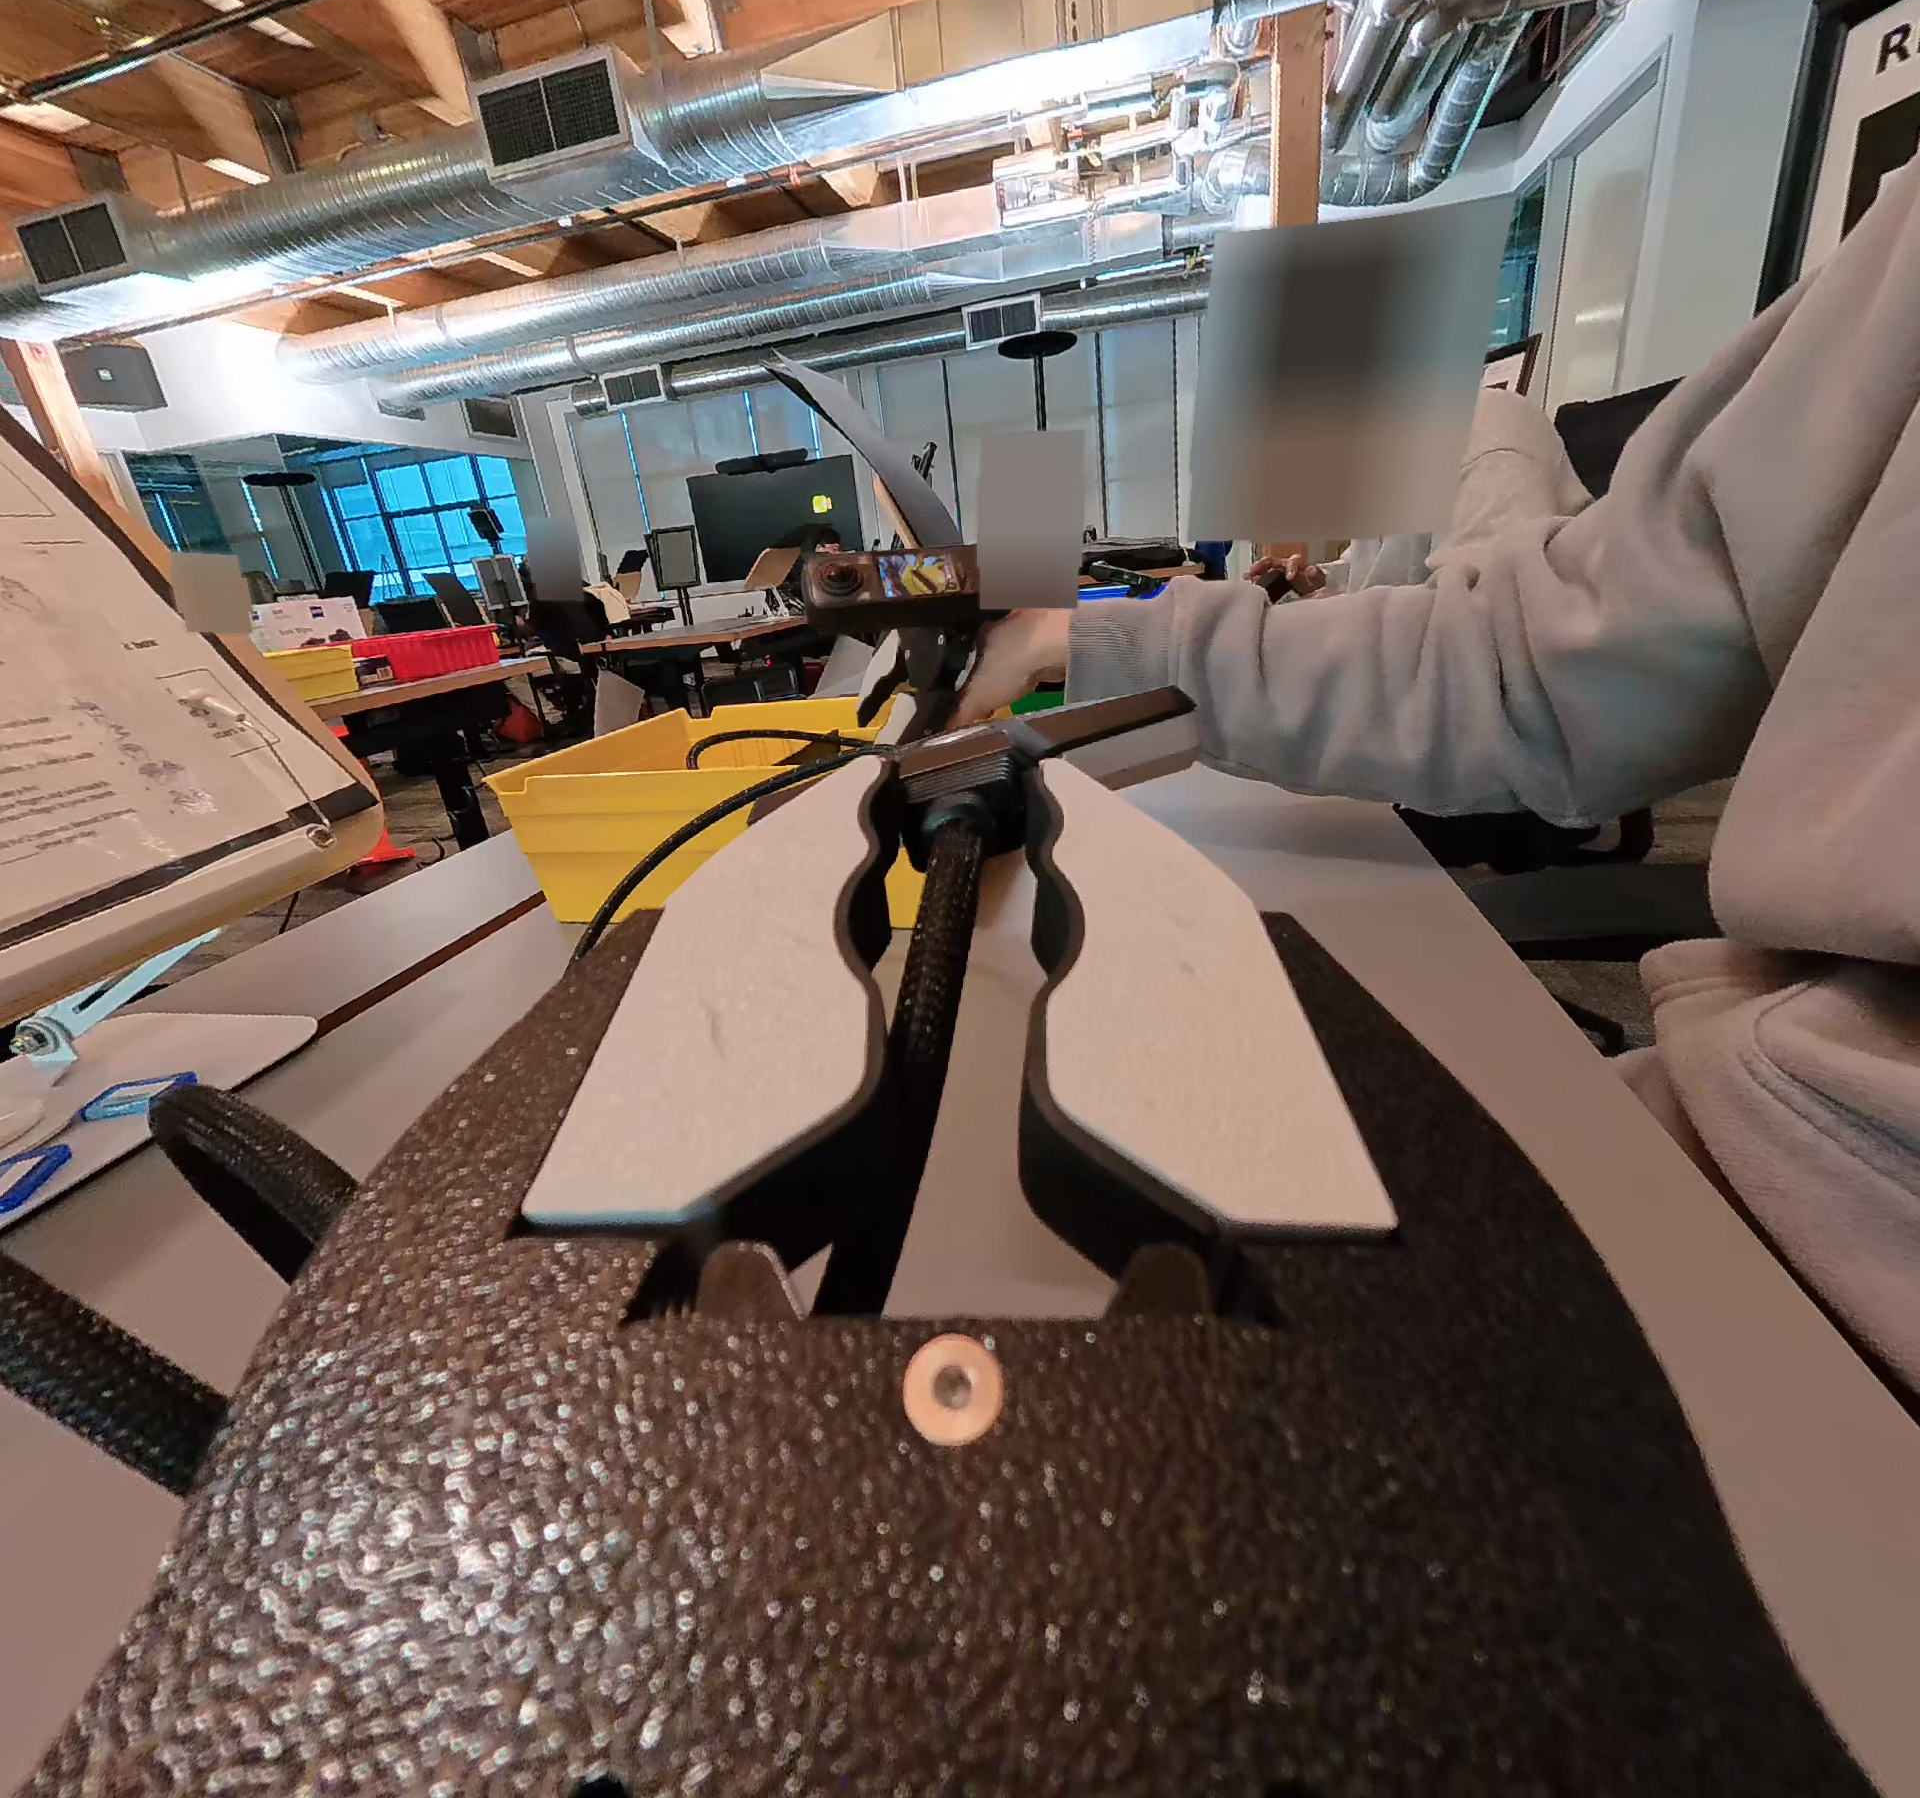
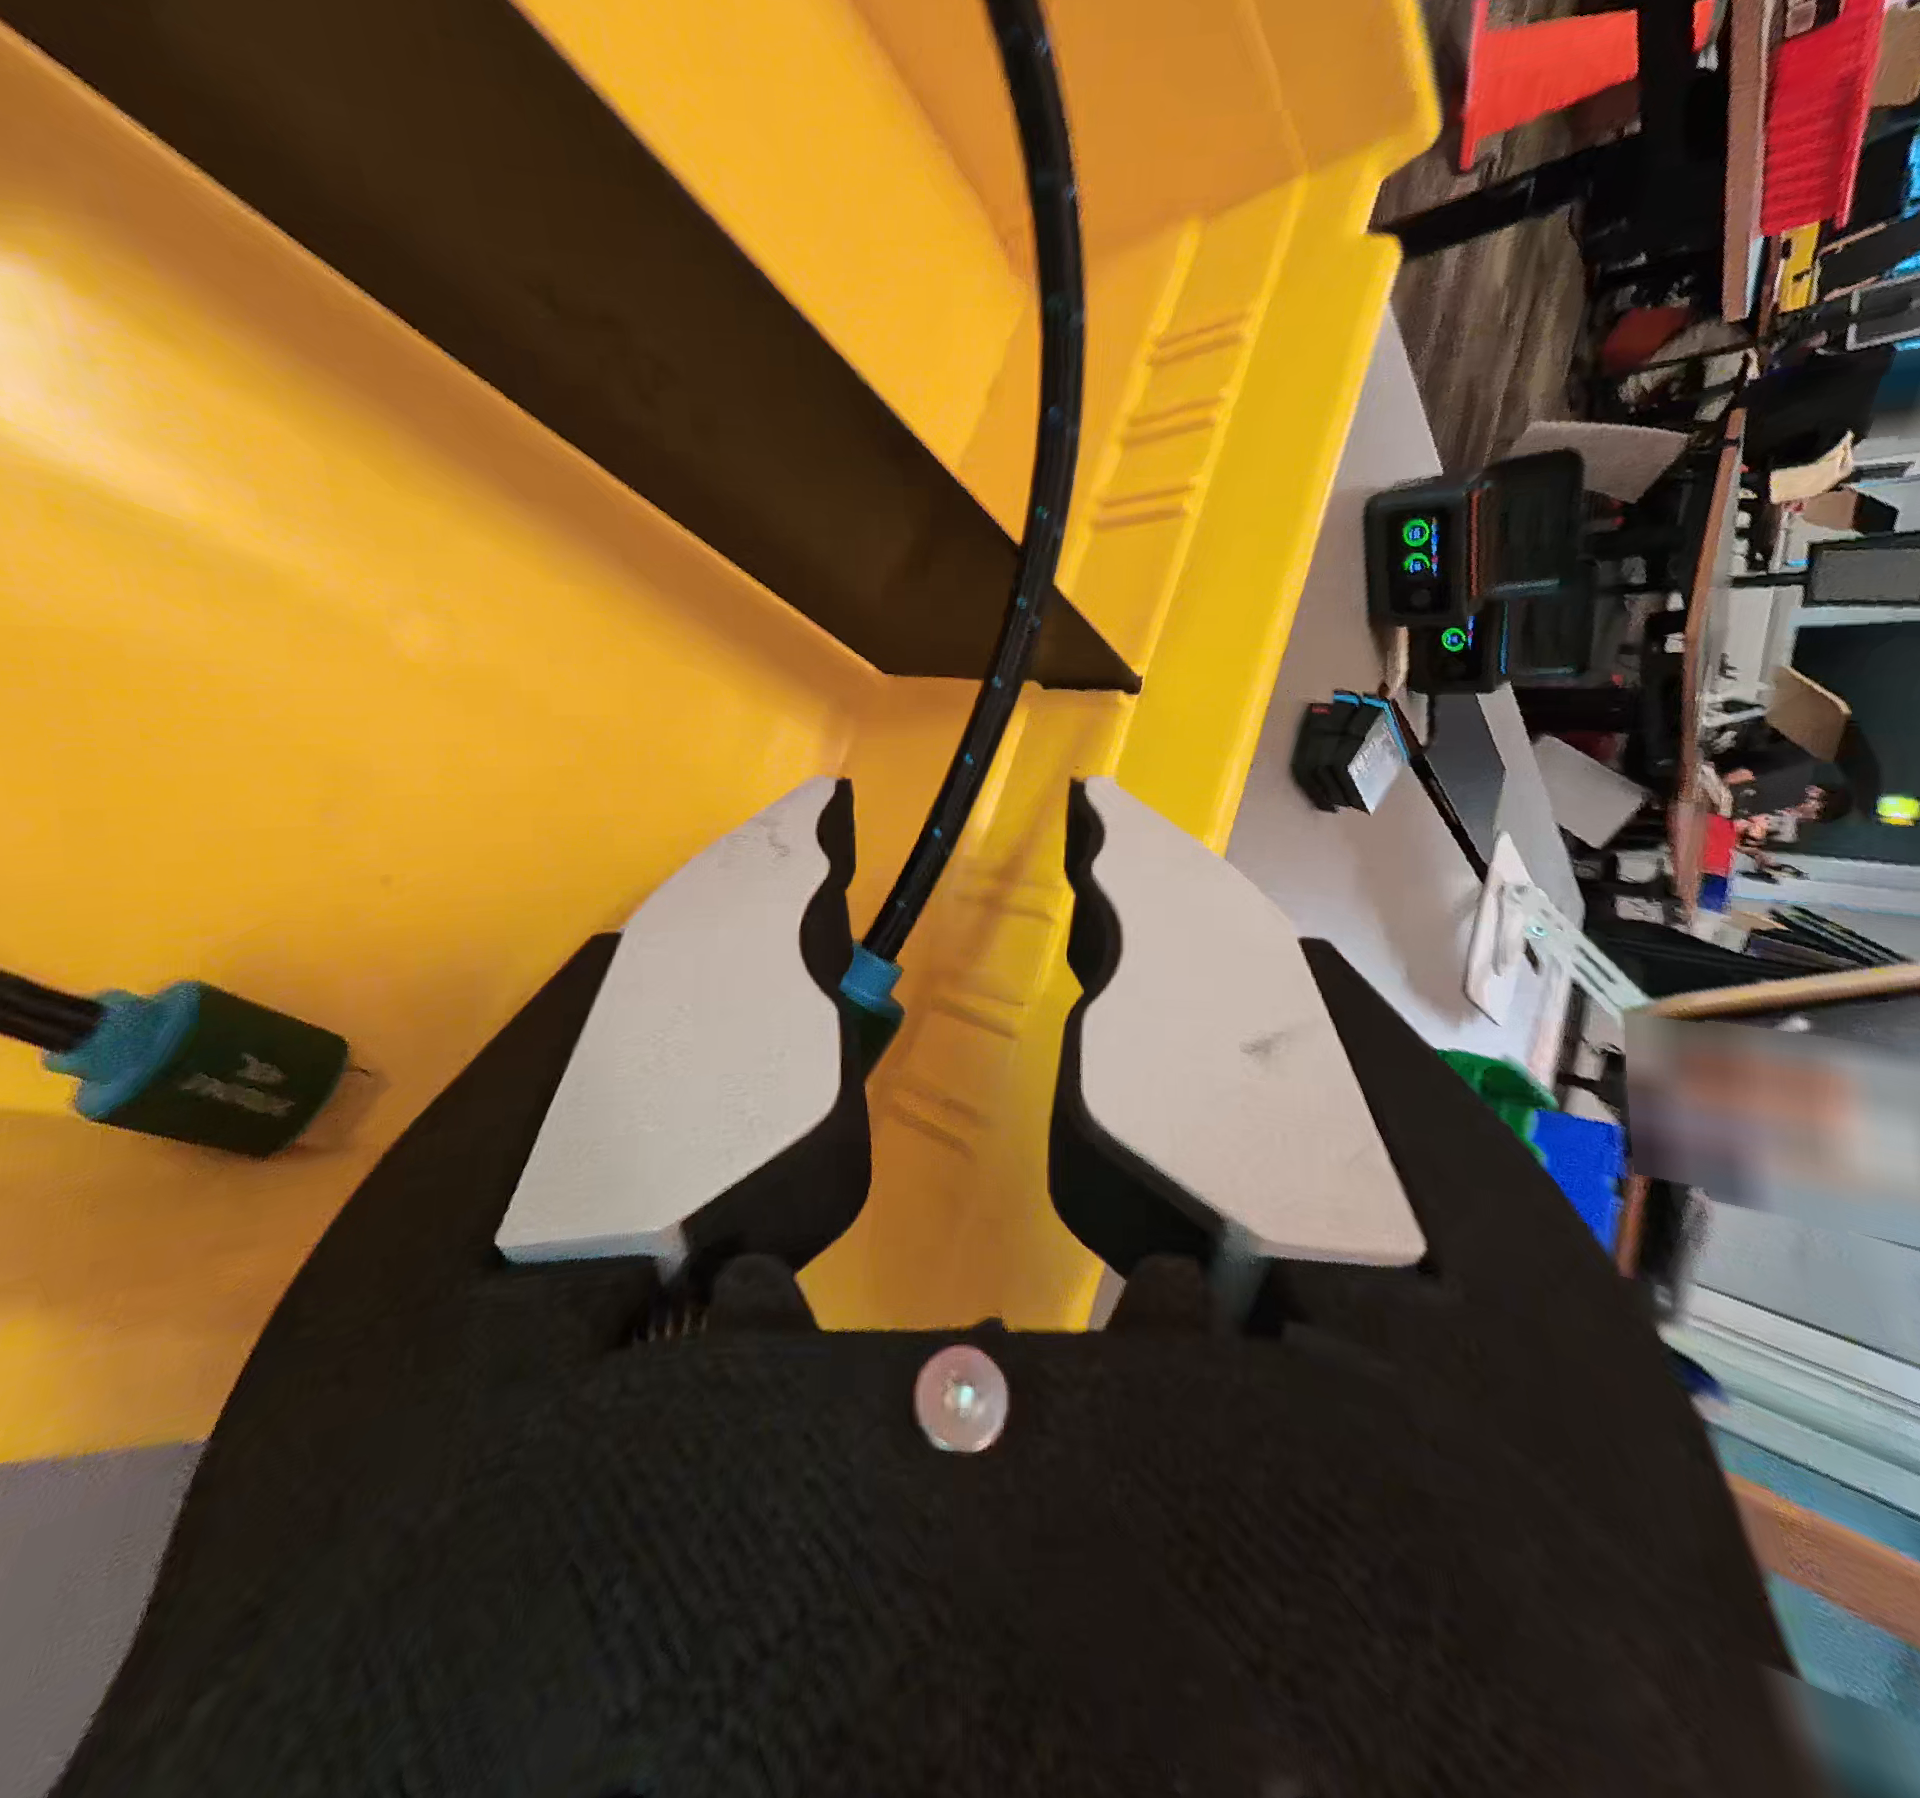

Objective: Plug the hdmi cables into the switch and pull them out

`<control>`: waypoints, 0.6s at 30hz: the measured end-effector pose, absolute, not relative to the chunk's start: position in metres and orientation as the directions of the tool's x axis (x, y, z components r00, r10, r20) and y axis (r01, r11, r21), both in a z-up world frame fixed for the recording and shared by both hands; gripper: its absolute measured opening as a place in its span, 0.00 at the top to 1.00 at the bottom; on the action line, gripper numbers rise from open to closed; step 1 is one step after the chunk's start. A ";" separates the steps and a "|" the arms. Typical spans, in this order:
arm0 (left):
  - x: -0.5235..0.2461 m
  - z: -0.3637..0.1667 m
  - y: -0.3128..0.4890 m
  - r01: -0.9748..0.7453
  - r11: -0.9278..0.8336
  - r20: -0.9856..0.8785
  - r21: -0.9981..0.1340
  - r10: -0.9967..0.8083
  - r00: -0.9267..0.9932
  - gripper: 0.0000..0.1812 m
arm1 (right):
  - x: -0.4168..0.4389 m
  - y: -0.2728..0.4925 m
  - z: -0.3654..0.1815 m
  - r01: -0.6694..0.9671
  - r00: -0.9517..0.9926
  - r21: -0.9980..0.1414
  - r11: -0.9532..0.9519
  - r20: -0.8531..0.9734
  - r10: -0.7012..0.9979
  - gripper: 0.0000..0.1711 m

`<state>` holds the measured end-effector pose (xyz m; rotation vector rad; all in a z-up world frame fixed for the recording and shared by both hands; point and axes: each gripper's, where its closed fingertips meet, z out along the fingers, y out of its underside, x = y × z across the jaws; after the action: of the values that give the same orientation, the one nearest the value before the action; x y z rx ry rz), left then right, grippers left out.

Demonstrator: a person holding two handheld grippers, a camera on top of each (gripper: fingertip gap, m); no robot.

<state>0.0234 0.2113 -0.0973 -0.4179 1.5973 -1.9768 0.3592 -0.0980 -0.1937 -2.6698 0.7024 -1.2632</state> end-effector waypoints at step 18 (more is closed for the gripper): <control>0.024 -0.096 0.213 0.225 -0.140 -0.097 -0.964 -0.603 -0.792 0.87 | 0.347 -0.105 -0.183 -0.182 0.396 -0.288 -0.940 0.853 -0.339 0.94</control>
<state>0.0237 0.2131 -0.0964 -0.4276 1.5887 -1.9782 0.3472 -0.1055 -0.1827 -2.4976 0.4692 -1.5806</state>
